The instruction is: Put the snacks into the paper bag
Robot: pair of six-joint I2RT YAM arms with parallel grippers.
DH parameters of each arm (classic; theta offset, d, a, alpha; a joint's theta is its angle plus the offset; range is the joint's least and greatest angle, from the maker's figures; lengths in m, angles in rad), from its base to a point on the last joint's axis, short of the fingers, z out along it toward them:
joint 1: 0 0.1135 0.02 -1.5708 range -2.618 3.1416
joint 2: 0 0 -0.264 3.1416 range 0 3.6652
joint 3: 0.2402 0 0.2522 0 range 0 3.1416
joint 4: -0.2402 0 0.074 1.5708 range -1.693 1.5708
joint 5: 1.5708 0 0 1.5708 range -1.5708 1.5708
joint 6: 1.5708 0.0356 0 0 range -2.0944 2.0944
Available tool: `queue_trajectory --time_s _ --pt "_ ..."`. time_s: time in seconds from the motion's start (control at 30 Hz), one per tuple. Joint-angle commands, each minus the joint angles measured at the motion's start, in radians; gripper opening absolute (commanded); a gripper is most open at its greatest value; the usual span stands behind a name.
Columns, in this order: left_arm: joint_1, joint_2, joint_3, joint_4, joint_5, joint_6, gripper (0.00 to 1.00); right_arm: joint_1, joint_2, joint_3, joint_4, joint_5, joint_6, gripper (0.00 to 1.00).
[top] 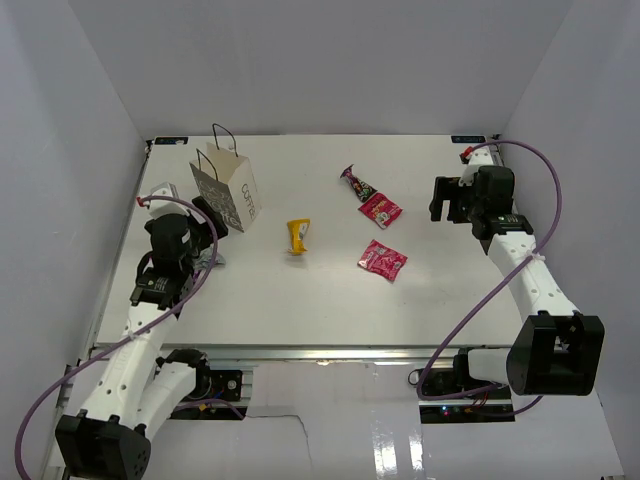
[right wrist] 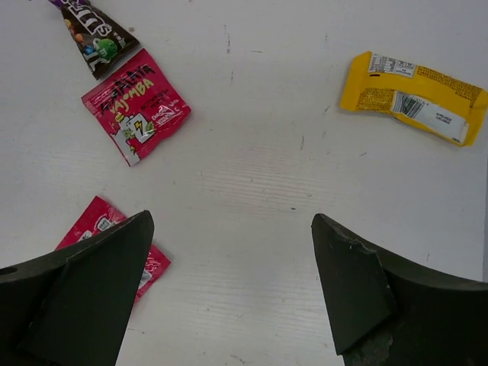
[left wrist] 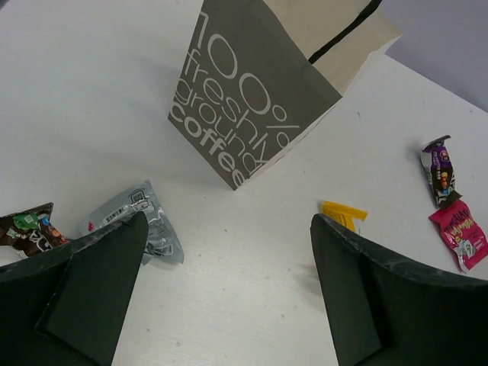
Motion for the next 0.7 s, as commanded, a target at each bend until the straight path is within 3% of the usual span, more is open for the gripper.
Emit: queue_trajectory --time_s 0.0,0.17,0.27,0.37,0.47,0.57,0.67 --pt "0.002 0.009 0.040 -0.060 0.036 -0.041 0.98 0.002 -0.002 0.033 0.048 -0.069 -0.053 0.90" --pt "0.006 0.069 0.091 -0.138 0.087 -0.136 0.98 0.054 0.015 0.080 -0.114 -0.515 -0.476 0.90" --pt "0.058 0.133 0.119 -0.181 0.183 -0.226 0.98 0.104 0.037 0.115 -0.263 -0.604 -0.754 0.90" --pt "0.171 0.213 0.123 -0.192 0.364 -0.306 0.98 0.104 0.075 0.146 -0.356 -0.698 -0.769 0.90" --pt "0.308 0.256 0.100 -0.175 0.459 -0.357 0.95 0.104 0.107 0.160 -0.386 -0.764 -0.790 0.91" --pt "0.403 0.320 0.080 -0.168 0.571 -0.424 0.85 0.104 0.130 0.152 -0.360 -0.789 -0.757 0.94" --pt "0.434 0.435 0.085 -0.180 0.573 -0.447 0.75 0.104 0.147 0.143 -0.337 -0.797 -0.726 0.95"
